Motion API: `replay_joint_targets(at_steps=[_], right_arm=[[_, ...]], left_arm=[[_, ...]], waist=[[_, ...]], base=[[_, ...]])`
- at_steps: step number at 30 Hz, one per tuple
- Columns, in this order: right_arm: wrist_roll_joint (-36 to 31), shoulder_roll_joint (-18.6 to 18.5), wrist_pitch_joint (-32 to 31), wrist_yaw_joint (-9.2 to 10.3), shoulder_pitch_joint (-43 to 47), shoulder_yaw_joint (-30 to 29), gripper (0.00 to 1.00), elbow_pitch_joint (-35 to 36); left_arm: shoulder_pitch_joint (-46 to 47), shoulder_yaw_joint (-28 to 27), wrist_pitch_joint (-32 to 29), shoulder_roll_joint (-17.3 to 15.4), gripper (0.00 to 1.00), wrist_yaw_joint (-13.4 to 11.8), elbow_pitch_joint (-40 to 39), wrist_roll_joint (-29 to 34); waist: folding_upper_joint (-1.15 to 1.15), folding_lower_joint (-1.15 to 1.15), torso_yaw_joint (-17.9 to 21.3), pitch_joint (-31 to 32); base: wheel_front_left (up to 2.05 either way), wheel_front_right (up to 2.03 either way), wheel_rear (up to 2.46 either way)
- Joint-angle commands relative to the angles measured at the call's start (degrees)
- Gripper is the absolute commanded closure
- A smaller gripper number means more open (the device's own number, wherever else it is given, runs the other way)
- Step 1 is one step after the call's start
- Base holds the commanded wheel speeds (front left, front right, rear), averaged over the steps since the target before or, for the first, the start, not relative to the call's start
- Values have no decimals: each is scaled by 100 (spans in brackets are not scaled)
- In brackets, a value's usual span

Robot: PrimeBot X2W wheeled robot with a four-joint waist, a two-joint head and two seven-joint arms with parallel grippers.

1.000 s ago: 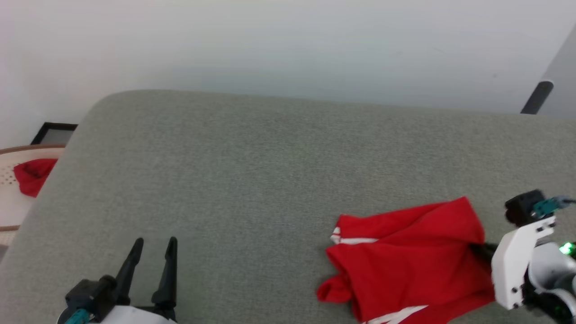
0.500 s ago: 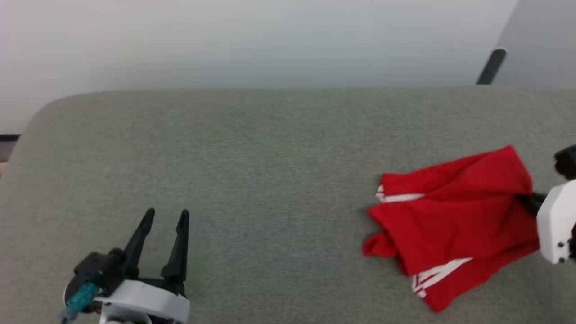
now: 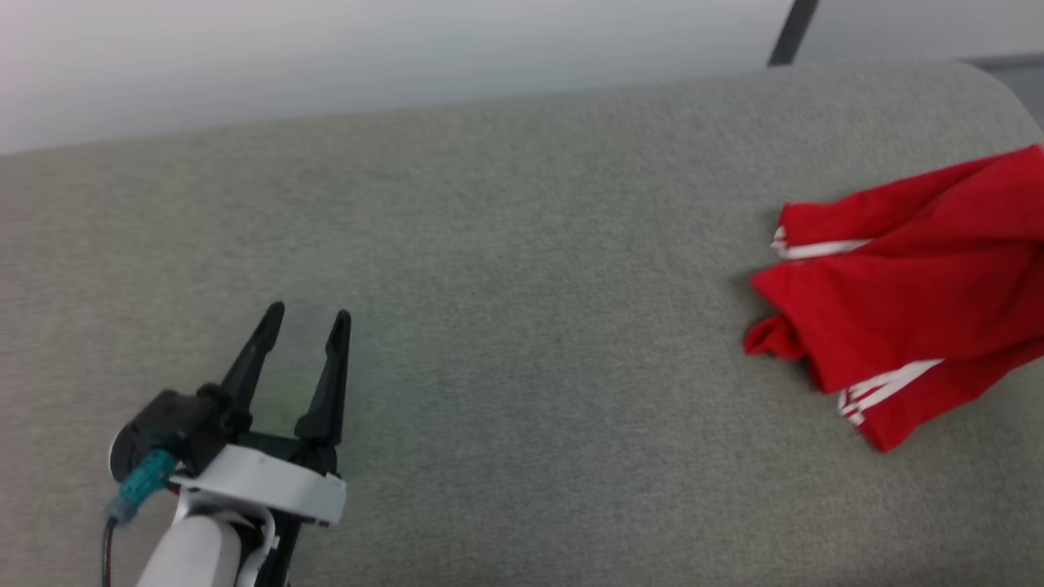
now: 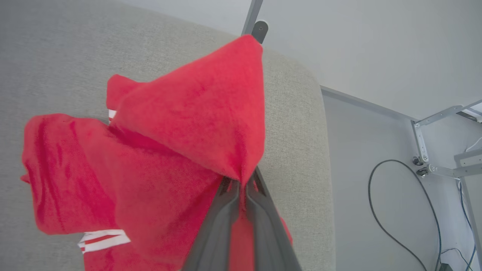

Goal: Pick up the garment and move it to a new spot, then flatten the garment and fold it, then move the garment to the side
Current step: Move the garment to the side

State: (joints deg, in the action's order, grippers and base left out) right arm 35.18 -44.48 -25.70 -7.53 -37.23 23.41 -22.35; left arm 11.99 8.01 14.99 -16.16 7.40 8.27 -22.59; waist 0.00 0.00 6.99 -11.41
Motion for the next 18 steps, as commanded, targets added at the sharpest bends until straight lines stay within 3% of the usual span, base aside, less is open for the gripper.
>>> replay_joint_targets(at_steps=[1, 9, 18], right_arm=[[-45, -59, 102, 8, -174, 53, 100, -97], [-266, -192, 469, 8, -844, 256, 100, -1009], [-753, -68, 793, 8, -1364, 376, 100, -1968]], left_arm=[[119, 25, 12, -43, 0, 15, -13, 59], [453, 170, 12, -210, 0, 15, -17, 28], [646, 214, 12, -385, 0, 15, -37, 12]], waist=[[0, 0, 330, -359], [0, 0, 561, -766], [0, 0, 727, -1152]], base=[[0, 0, 0], [0, 0, 0], [0, 0, 0]])
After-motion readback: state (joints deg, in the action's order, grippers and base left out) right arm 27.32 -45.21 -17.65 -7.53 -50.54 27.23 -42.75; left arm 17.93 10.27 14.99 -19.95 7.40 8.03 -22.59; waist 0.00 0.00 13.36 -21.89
